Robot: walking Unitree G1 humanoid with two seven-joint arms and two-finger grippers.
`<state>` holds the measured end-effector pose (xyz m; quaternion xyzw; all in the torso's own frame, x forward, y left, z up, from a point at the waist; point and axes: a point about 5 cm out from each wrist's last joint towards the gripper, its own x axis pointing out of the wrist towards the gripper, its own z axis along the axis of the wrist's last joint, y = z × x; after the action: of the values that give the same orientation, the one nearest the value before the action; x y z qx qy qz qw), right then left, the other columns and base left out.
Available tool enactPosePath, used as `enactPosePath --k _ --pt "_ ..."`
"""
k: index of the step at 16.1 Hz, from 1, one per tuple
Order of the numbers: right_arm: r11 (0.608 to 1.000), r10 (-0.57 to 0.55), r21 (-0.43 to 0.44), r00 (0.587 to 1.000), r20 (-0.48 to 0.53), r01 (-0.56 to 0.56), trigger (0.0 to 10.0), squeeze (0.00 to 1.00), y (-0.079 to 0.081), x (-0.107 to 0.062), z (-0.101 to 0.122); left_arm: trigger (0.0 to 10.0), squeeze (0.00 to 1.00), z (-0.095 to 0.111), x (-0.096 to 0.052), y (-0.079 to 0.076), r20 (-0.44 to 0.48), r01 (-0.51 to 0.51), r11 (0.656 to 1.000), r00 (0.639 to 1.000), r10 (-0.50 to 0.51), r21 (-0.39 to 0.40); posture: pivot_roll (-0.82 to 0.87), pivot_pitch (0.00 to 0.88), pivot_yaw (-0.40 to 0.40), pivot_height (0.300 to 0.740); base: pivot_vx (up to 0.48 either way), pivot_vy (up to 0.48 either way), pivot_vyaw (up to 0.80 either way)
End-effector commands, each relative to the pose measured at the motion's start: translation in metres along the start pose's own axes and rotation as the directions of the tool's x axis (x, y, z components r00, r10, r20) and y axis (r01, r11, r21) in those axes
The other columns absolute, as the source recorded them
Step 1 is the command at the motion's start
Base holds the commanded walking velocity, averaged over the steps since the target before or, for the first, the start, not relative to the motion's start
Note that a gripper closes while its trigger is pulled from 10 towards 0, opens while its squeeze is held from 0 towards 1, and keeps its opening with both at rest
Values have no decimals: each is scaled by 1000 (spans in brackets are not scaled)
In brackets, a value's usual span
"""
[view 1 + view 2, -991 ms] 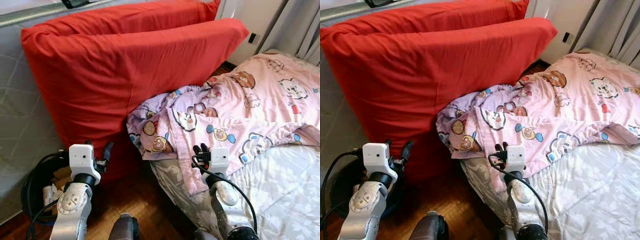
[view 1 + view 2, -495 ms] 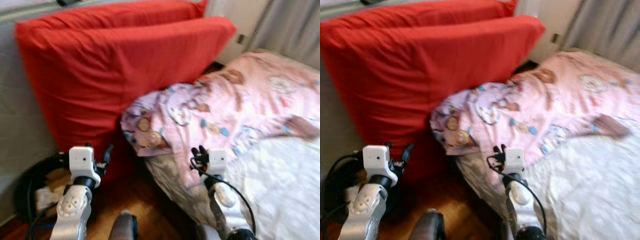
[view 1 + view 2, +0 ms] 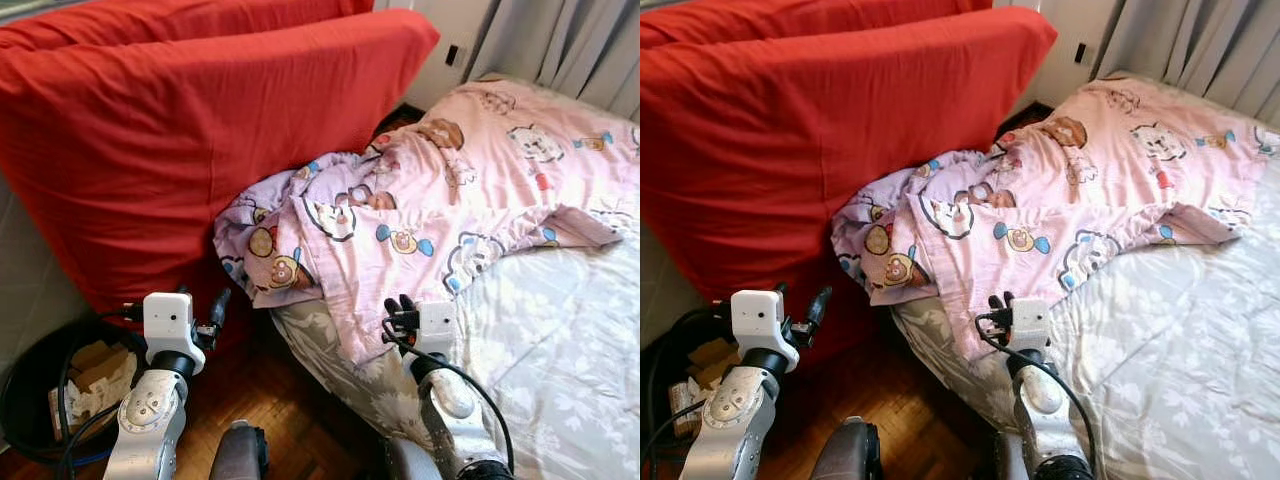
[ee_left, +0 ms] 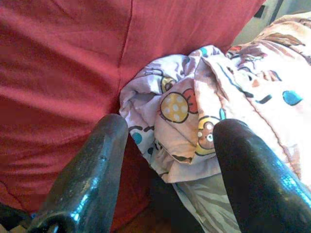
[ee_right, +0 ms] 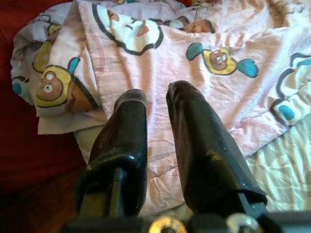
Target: Clean up the room
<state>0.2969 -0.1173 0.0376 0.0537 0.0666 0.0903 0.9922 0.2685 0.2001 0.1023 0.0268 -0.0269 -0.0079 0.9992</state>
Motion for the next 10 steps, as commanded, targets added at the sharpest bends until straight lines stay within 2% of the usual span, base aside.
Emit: enactPosePath --k 1,10 --pt "1000 7 -4 1000 -1 -7 10000 0 2 0 0 10000 0 1 -1 0 -7 13 1000 1000 -13 17 122 161 -39 626 0 0 0" --pt "1000 17 3 1000 0 -17 10000 0 3 -2 -2 10000 0 1 -2 -1 -6 17 1000 1000 -16 13 126 162 -36 626 0 0 0"
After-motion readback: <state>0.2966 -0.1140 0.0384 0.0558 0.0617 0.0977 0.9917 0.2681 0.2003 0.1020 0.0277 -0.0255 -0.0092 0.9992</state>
